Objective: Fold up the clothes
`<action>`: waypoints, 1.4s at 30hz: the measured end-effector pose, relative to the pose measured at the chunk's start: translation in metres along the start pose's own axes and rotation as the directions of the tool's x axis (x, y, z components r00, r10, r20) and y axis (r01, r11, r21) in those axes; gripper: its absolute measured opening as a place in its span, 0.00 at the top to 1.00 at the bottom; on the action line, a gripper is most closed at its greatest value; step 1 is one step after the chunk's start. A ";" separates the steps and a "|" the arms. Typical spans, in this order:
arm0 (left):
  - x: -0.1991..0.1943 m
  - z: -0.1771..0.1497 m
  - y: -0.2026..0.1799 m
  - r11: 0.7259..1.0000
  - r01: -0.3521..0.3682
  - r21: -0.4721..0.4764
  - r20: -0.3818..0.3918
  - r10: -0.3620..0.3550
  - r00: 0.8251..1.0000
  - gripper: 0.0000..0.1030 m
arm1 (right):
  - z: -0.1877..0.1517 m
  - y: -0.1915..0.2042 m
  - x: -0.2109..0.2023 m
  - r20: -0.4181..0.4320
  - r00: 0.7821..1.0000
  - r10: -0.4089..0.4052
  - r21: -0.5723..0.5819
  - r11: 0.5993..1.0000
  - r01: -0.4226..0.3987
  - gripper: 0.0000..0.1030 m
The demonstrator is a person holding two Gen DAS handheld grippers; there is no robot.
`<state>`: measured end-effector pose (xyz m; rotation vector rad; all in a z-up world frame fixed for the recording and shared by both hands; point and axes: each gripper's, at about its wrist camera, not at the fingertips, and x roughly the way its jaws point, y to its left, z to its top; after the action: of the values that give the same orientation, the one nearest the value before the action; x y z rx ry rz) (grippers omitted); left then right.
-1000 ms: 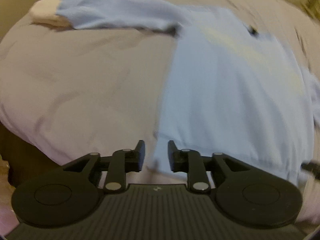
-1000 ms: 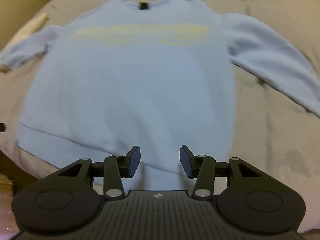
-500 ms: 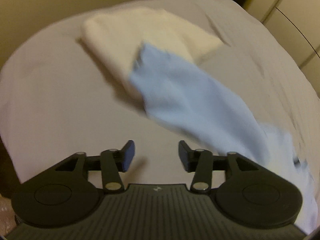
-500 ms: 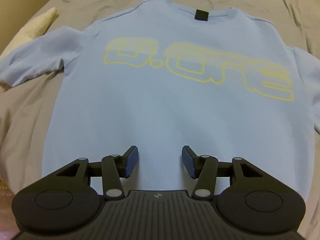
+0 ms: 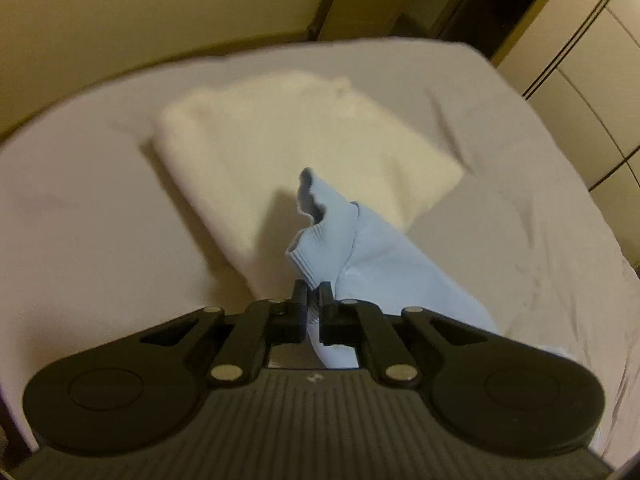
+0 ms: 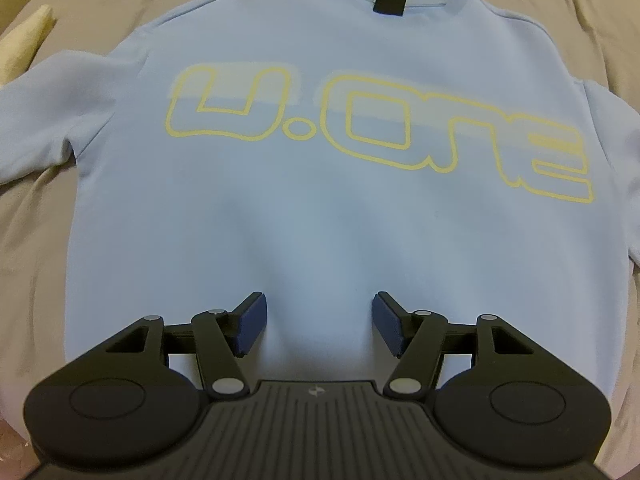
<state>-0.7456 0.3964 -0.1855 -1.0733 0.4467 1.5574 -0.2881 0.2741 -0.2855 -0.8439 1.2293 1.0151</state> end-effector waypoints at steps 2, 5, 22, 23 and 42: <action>0.007 -0.012 0.002 0.993 -0.073 0.096 -0.028 0.076 0.997 0.97 | 0.002 0.002 0.002 -0.003 1.000 -0.004 0.000 1.000 0.004 0.38; 0.030 -0.036 0.009 0.968 -0.161 0.193 -0.092 0.181 0.979 0.96 | 0.003 0.005 0.006 -0.006 1.000 -0.008 -0.010 1.000 0.008 0.37; 0.003 -0.086 -0.001 0.947 -0.249 0.205 -0.197 0.289 0.937 0.88 | -0.034 -0.049 -0.019 0.054 0.999 -0.005 0.055 0.998 0.002 0.22; -0.005 -0.101 -0.019 0.949 -0.191 0.250 -0.208 0.245 0.947 0.88 | -0.040 -0.056 -0.022 0.062 0.998 -0.008 0.060 0.998 0.005 0.22; -0.103 -0.370 -0.195 0.784 0.086 0.615 -0.343 0.168 0.924 0.75 | -0.226 -0.230 -0.049 0.005 1.000 -0.022 0.029 0.999 0.022 0.32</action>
<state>-0.4273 0.1105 -0.2391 -0.8295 1.1772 1.0900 -0.1506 -0.0212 -0.2765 -0.8300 1.2255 0.9792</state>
